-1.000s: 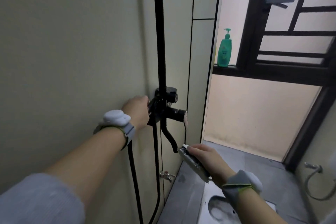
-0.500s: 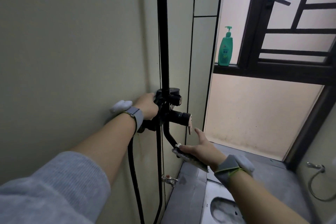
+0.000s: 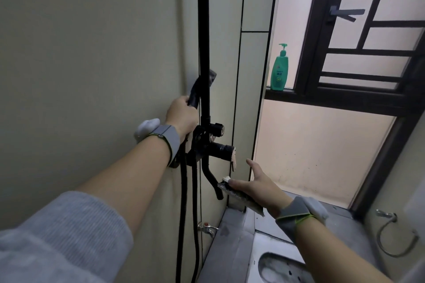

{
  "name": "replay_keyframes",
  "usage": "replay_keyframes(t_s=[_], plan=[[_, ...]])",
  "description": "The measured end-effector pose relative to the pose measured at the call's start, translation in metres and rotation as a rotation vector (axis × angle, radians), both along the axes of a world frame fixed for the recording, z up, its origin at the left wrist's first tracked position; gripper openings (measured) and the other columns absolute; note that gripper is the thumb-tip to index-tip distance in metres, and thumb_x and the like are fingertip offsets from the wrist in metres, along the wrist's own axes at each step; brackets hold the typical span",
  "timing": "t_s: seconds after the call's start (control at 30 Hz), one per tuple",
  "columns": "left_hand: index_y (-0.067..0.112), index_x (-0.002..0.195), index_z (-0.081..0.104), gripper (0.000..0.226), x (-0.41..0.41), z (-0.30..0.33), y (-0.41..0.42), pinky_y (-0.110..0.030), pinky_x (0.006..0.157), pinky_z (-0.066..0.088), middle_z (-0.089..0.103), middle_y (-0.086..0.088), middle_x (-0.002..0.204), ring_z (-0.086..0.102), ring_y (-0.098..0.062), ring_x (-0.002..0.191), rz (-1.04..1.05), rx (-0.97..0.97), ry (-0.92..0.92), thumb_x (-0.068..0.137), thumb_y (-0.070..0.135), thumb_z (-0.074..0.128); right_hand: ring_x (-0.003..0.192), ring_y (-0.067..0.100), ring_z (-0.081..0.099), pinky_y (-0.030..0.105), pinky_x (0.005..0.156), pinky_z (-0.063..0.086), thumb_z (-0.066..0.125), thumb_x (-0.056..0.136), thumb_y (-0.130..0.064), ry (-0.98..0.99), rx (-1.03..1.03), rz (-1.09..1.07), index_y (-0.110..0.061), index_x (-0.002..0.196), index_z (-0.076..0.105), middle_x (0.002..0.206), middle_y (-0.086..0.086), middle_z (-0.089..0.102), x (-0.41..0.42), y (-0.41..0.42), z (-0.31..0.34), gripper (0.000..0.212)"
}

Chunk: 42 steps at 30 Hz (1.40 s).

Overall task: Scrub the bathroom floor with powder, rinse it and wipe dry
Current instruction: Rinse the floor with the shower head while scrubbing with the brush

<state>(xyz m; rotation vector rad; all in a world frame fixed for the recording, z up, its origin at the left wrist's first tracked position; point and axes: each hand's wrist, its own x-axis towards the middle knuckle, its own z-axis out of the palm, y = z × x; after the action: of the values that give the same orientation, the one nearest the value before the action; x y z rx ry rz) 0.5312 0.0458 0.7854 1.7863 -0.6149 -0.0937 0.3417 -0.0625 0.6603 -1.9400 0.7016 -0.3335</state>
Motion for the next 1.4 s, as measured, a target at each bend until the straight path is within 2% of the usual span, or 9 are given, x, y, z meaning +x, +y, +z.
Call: replay_keyframes(t_s=[0.07, 0.23, 0.4, 0.57, 0.73, 0.87, 1.07, 1.17, 1.4], plan=[[0.028, 0.073, 0.048, 0.035, -0.010, -0.002, 0.004, -0.035, 0.057, 0.041, 0.052, -0.012, 0.073, 0.051, -0.025, 0.062, -0.009, -0.095, 0.144, 0.089, 0.001, 0.032, 0.129, 0.025, 0.044, 0.035, 0.107, 0.037, 0.076, 0.076, -0.048, -0.006, 0.002, -0.018, -0.028, 0.152, 0.017, 0.151, 0.010, 0.037, -0.008, 0.000, 0.000, 0.098], [0.023, 0.082, 0.051, 0.036, -0.030, -0.027, 0.035, -0.024, 0.043, 0.030, 0.046, -0.008, 0.065, 0.041, -0.016, 0.048, -0.057, -0.256, 0.405, 0.091, -0.003, 0.028, 0.129, 0.028, 0.044, 0.040, 0.108, 0.038, 0.078, 0.069, -0.056, 0.040, -0.013, -0.013, -0.030, 0.151, 0.018, 0.149, 0.010, 0.040, -0.014, 0.005, -0.004, 0.105], [0.029, 0.107, 0.048, 0.015, -0.057, -0.057, 0.061, -0.030, 0.046, 0.037, 0.057, -0.005, 0.070, 0.048, -0.017, 0.052, 0.056, -0.348, 0.245, 0.095, 0.020, 0.048, 0.108, 0.024, 0.061, 0.037, 0.096, 0.049, 0.079, 0.063, -0.059, 0.049, -0.050, 0.007, -0.030, 0.147, 0.025, 0.123, 0.004, 0.059, 0.001, 0.016, 0.004, 0.104], [0.028, 0.104, 0.046, 0.017, -0.094, -0.097, 0.085, -0.029, 0.049, 0.042, 0.059, -0.008, 0.080, 0.052, -0.016, 0.054, 0.036, -0.301, 0.023, 0.096, 0.015, 0.052, 0.111, 0.023, 0.060, 0.030, 0.095, 0.046, 0.080, 0.068, -0.053, 0.058, -0.082, 0.035, -0.023, 0.144, 0.028, 0.131, 0.009, 0.056, 0.017, 0.019, 0.002, 0.097], [0.036, 0.105, 0.048, 0.029, -0.105, -0.154, 0.095, -0.030, 0.057, 0.044, 0.061, -0.005, 0.087, 0.055, -0.015, 0.063, -0.030, -0.255, 0.076, 0.096, 0.009, 0.052, 0.097, 0.021, 0.062, 0.019, 0.078, 0.048, 0.080, 0.074, -0.045, 0.042, -0.062, -0.006, -0.018, 0.142, 0.025, 0.128, 0.010, 0.054, 0.033, 0.014, -0.014, 0.091], [0.038, 0.107, 0.048, 0.031, -0.102, -0.178, 0.096, -0.023, 0.066, 0.046, 0.061, 0.001, 0.094, 0.059, -0.014, 0.076, -0.073, -0.175, 0.067, 0.095, 0.011, 0.054, 0.104, 0.026, 0.060, 0.029, 0.088, 0.047, 0.080, 0.073, -0.044, 0.007, -0.077, -0.047, -0.025, 0.148, 0.019, 0.128, 0.011, 0.056, 0.040, 0.001, -0.018, 0.099], [0.038, 0.107, 0.048, 0.031, -0.097, -0.199, 0.102, -0.020, 0.070, 0.049, 0.061, 0.005, 0.097, 0.059, -0.004, 0.075, -0.083, -0.079, 0.057, 0.095, 0.010, 0.054, 0.075, 0.015, 0.066, 0.020, 0.058, 0.050, 0.081, 0.074, -0.030, 0.040, -0.067, -0.014, -0.026, 0.143, 0.023, 0.095, 0.006, 0.066, 0.057, -0.008, -0.022, 0.090], [0.040, 0.107, 0.047, 0.033, -0.094, -0.201, 0.101, -0.026, 0.073, 0.050, 0.060, 0.005, 0.095, 0.058, -0.005, 0.075, -0.081, -0.053, 0.041, 0.095, 0.011, 0.054, 0.076, 0.021, 0.070, 0.027, 0.060, 0.058, 0.080, 0.075, -0.028, 0.024, -0.010, -0.021, -0.026, 0.137, 0.023, 0.087, 0.009, 0.069, 0.061, -0.011, -0.027, 0.084], [0.033, 0.113, 0.046, 0.027, -0.097, -0.197, 0.101, -0.006, 0.065, 0.041, 0.056, 0.009, 0.096, 0.054, 0.006, 0.082, -0.074, 0.038, -0.036, 0.095, 0.013, 0.054, 0.066, 0.027, 0.063, 0.033, 0.060, 0.051, 0.073, 0.073, -0.042, 0.298, -0.512, -0.016, -0.029, 0.118, 0.031, 0.073, 0.004, 0.062, 0.052, -0.032, -0.027, 0.063]])
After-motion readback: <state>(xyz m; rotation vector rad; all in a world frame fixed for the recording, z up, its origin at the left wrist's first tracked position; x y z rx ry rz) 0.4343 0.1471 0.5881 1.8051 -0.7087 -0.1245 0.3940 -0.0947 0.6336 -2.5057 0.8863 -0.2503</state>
